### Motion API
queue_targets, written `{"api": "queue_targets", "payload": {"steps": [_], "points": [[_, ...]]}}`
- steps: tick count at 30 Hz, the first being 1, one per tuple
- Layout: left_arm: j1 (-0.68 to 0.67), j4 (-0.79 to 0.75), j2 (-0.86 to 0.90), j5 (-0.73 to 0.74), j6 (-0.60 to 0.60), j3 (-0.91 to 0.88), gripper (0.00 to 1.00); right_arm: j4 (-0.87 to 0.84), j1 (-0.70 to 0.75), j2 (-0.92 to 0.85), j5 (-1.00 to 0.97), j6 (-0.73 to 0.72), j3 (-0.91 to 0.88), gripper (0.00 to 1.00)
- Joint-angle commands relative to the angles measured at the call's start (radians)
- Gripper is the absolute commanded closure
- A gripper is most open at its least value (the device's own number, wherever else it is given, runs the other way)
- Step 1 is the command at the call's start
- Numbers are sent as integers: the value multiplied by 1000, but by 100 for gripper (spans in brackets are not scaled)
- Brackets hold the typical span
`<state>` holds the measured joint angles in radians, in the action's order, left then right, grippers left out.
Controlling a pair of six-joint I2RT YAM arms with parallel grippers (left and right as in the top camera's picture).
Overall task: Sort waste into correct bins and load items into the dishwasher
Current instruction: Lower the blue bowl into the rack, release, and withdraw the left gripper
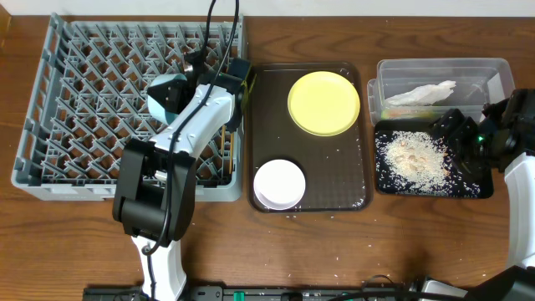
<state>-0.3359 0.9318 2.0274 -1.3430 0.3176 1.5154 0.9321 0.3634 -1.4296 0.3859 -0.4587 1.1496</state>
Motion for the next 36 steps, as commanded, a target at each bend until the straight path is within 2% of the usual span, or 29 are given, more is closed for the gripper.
{"api": "queue_targets", "payload": {"steps": [1, 5, 16, 22, 28, 33, 35, 36], "points": [[5, -35, 10, -4, 18, -1, 93, 3, -4, 3, 7, 11, -2, 1], [4, -50, 10, 92, 17, -1, 93, 3, -4, 3, 7, 11, -2, 1], [-3, 33, 10, 101, 18, -1, 92, 3, -4, 3, 7, 11, -2, 1], [-3, 50, 10, 208, 18, -1, 92, 3, -4, 3, 8, 11, -2, 1], [-4, 50, 10, 218, 18, -1, 91, 3, -4, 3, 7, 11, -2, 1], [-11, 50, 10, 246, 18, -1, 86, 3, -4, 3, 7, 11, -2, 1], [-16, 49, 10, 254, 17, -1, 92, 3, -4, 3, 8, 11, -2, 1], [-16, 46, 10, 250, 17, -1, 92, 3, -4, 3, 7, 11, -2, 1]]}}
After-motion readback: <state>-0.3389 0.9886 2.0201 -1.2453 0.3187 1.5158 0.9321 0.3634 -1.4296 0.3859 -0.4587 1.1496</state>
